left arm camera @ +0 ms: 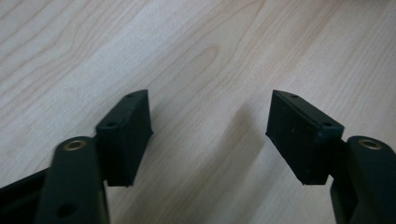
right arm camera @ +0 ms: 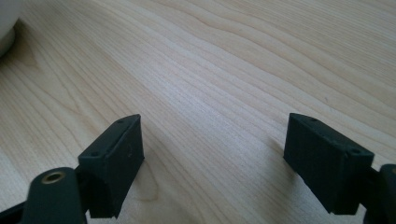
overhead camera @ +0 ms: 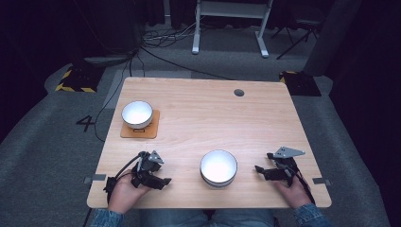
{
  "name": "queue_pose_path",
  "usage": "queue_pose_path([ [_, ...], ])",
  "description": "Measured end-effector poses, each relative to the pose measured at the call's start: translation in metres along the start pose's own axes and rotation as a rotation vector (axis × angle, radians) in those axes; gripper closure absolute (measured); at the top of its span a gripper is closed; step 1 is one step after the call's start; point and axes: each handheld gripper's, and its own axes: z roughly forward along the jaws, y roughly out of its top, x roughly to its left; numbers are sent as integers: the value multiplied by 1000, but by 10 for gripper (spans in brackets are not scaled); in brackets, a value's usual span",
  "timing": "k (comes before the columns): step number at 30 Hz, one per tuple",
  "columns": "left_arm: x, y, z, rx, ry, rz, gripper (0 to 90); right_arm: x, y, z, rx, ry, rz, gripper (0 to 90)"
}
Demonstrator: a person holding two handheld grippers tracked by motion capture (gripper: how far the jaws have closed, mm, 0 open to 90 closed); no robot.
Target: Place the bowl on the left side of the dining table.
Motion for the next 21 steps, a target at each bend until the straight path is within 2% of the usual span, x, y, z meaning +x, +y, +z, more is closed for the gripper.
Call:
queue_pose_path([
  [1, -2, 0, 1, -1, 6, -2, 269, 0, 0, 0, 0, 0, 0, 200],
  [2, -3, 0, 2, -5, 40, 25, 267, 0, 0, 0, 0, 0, 0, 200],
  [3, -4, 0, 3, -6, 48, 32, 265, 0, 0, 0, 0, 0, 0, 200],
  [4, -4, -1, 6, -19, 23, 37, 253, 0, 0, 0, 0, 0, 0, 200],
  [6, -6, -2, 8, -41, 36, 58, 215, 0, 0, 0, 0, 0, 0, 200],
  [8, -8, -4, 12, -68, 42, 50, 150, 0, 0, 0, 0, 0, 0, 200],
  [9, -7, -5, 13, -80, 49, 63, 131, 0, 0, 0, 0, 0, -1, 200],
  [11, -8, -6, 15, -99, 46, 64, 70, 0, 0, 0, 0, 0, 0, 200],
  [12, -8, -6, 17, -107, 38, 69, 70, 0, 0, 0, 0, 0, -1, 200],
  [14, -9, -7, 22, -138, 20, 65, 0, 0, 0, 0, 0, -1, 1, 200],
  [16, -9, -7, 23, -142, 36, 60, 0, 0, 0, 0, 0, 0, 0, 199],
  [21, -9, -6, 23, -138, 27, 58, 0, 0, 0, 0, 0, 0, 0, 200],
])
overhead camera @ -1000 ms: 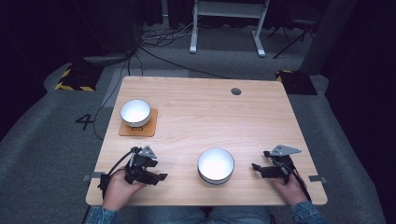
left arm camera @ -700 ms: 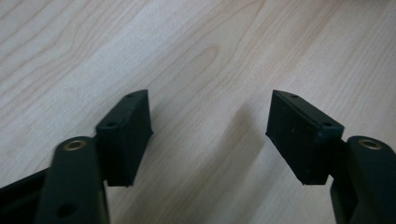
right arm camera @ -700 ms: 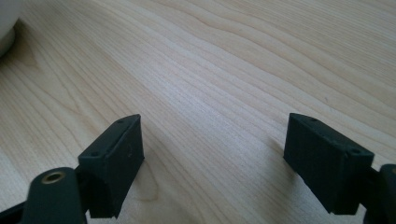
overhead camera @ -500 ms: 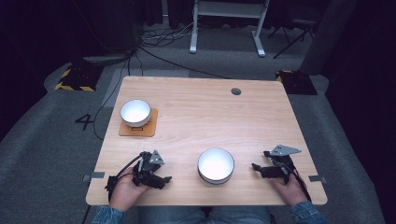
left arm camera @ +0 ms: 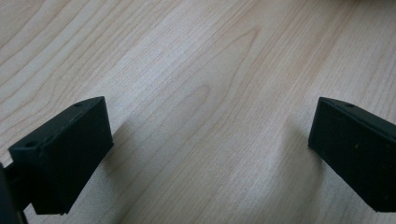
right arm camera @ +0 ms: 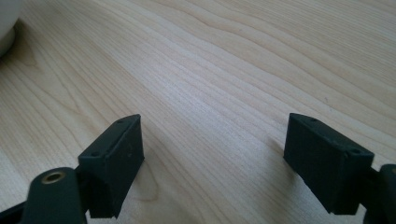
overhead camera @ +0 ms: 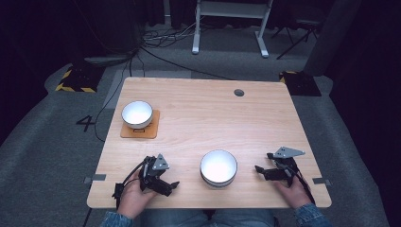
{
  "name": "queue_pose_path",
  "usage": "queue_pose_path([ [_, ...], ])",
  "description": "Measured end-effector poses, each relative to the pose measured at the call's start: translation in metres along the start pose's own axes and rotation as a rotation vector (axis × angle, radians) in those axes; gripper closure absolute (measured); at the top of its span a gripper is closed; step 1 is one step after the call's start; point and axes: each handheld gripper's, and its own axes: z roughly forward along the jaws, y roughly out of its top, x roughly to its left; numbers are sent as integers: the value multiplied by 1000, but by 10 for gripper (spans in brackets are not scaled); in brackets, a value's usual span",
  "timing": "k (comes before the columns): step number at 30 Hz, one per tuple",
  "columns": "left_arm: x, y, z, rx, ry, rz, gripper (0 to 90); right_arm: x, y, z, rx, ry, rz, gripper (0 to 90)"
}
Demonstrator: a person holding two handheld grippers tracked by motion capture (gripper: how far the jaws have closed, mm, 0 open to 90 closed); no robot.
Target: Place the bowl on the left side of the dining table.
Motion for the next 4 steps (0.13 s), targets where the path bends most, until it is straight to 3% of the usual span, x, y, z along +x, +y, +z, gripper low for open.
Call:
queue_pose_path([
  [4, 0, 0, 0, -1, 0, -1, 0, 0, 0, 0, 0, 0, 0, 200],
])
